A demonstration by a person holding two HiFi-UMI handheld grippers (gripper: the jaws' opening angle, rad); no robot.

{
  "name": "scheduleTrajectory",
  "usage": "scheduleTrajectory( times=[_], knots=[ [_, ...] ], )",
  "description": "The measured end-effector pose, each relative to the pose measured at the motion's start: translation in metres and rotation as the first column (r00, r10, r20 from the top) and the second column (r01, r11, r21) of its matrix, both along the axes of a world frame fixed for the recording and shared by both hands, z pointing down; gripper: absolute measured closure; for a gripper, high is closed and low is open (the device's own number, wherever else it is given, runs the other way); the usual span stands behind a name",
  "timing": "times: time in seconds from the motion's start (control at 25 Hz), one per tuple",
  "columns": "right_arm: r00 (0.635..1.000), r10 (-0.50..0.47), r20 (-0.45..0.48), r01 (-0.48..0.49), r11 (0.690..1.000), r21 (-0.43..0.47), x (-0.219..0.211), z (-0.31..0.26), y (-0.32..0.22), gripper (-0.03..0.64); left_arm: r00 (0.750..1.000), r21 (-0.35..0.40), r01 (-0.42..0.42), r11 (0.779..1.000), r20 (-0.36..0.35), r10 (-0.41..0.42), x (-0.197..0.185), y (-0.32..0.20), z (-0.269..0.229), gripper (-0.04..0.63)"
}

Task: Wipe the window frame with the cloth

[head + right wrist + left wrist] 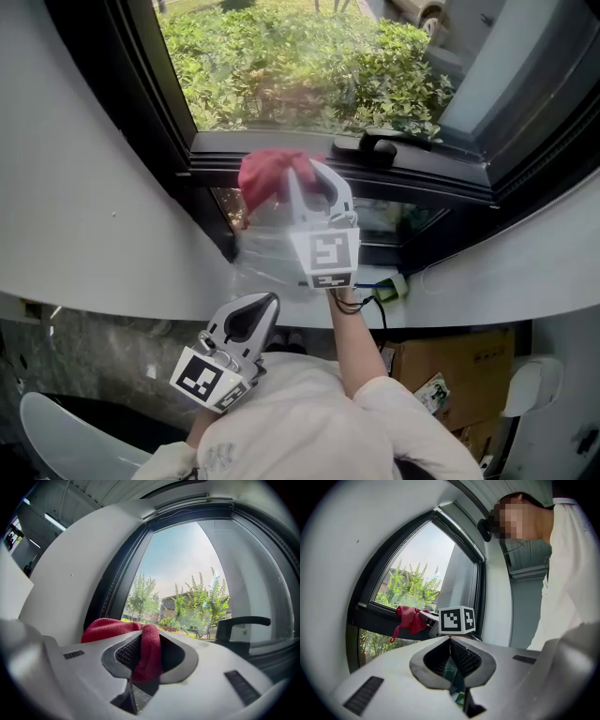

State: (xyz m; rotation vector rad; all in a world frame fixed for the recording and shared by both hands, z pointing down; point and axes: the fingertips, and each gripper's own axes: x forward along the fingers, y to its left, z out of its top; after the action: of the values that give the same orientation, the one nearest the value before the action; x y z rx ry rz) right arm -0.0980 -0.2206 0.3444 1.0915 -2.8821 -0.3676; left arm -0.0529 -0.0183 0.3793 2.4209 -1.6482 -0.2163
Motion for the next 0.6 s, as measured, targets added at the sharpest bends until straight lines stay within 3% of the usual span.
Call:
scheduleTrajectory(
  times=[0.6],
  knots=[
    [1.0, 0.025, -0.007, -0.025, 1.0, 0.007, 0.0079, 0.0, -0.0038, 0.525, 1.0, 0.001, -0.012, 1.0, -0.005, 0.012, 0.0008, 0.001, 0.001, 0.584]
  ],
)
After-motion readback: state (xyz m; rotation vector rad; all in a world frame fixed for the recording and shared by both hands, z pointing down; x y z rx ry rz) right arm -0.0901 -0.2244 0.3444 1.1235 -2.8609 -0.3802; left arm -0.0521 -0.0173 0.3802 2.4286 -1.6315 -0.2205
